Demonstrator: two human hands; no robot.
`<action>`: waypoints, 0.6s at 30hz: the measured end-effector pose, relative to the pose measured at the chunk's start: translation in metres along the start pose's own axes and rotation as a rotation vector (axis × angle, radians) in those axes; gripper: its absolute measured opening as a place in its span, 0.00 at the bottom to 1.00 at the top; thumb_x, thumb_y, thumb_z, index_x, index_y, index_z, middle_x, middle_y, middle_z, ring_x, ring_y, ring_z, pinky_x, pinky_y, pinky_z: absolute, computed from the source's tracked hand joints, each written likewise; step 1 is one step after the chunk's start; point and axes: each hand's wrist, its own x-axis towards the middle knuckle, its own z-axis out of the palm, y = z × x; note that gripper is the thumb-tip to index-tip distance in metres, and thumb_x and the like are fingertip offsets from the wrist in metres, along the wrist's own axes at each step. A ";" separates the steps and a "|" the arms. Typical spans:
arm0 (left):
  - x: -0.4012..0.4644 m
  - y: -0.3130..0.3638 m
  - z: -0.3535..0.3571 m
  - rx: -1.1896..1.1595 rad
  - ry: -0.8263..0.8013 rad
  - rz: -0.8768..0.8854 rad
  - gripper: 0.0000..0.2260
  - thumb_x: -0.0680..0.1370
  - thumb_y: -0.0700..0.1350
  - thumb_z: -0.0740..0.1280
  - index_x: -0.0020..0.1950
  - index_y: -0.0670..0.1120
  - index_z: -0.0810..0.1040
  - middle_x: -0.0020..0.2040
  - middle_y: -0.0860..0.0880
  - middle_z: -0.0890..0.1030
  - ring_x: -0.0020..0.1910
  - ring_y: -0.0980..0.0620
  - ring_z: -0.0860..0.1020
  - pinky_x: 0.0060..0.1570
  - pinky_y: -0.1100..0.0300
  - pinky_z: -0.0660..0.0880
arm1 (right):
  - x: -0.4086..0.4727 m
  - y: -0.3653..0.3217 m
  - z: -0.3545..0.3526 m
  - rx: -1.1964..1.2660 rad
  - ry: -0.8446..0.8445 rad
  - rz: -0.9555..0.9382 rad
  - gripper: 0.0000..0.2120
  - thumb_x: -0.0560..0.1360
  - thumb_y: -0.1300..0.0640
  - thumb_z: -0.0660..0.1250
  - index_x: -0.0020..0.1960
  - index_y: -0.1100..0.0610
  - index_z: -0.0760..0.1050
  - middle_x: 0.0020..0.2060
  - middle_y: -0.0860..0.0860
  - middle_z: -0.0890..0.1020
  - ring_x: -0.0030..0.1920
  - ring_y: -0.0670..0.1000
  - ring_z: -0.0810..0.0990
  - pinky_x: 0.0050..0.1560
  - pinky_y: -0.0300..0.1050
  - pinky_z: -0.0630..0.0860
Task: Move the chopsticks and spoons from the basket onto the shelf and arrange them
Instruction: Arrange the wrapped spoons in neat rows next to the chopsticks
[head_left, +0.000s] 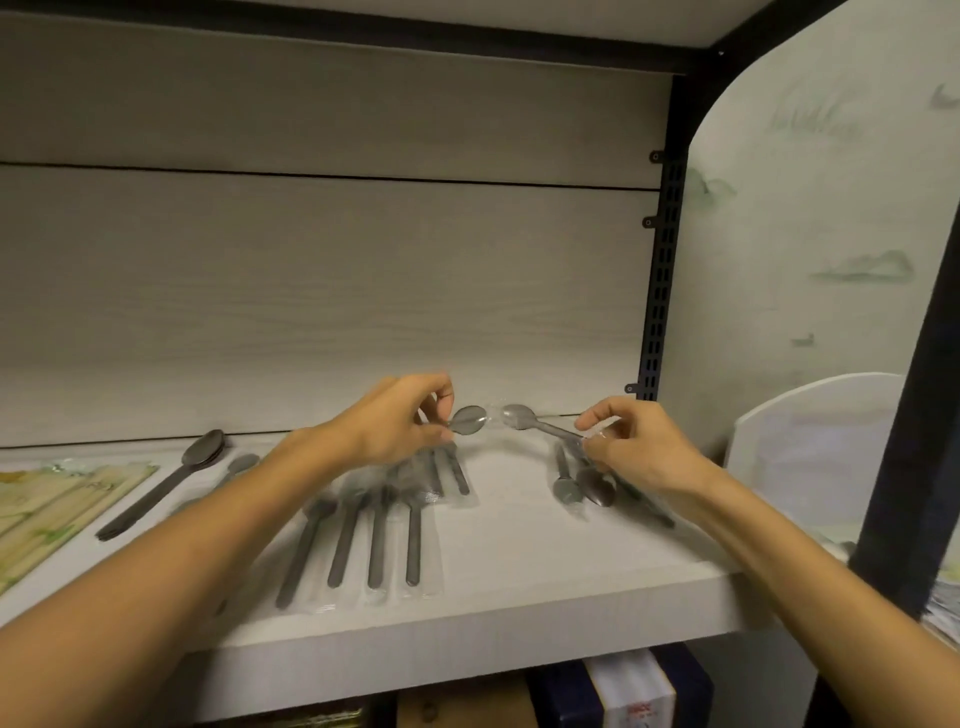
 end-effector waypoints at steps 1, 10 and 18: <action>-0.002 -0.001 -0.002 0.025 0.017 -0.015 0.12 0.74 0.42 0.72 0.39 0.54 0.71 0.40 0.54 0.80 0.32 0.53 0.75 0.31 0.66 0.71 | -0.002 -0.001 0.002 0.043 -0.004 0.014 0.10 0.72 0.65 0.68 0.49 0.52 0.76 0.28 0.49 0.80 0.30 0.50 0.78 0.35 0.47 0.76; -0.021 -0.005 -0.011 -0.050 0.097 -0.212 0.06 0.76 0.47 0.70 0.47 0.45 0.83 0.38 0.53 0.82 0.27 0.63 0.75 0.33 0.66 0.70 | -0.024 -0.024 0.018 0.000 0.073 -0.136 0.09 0.68 0.63 0.71 0.41 0.50 0.77 0.32 0.47 0.81 0.28 0.44 0.78 0.30 0.37 0.74; -0.039 -0.007 -0.006 -0.124 0.240 -0.377 0.05 0.75 0.39 0.67 0.45 0.47 0.82 0.46 0.49 0.83 0.34 0.54 0.78 0.42 0.59 0.77 | -0.058 -0.043 0.041 -0.293 0.031 -0.534 0.05 0.71 0.61 0.69 0.46 0.54 0.81 0.38 0.45 0.77 0.40 0.44 0.72 0.45 0.41 0.69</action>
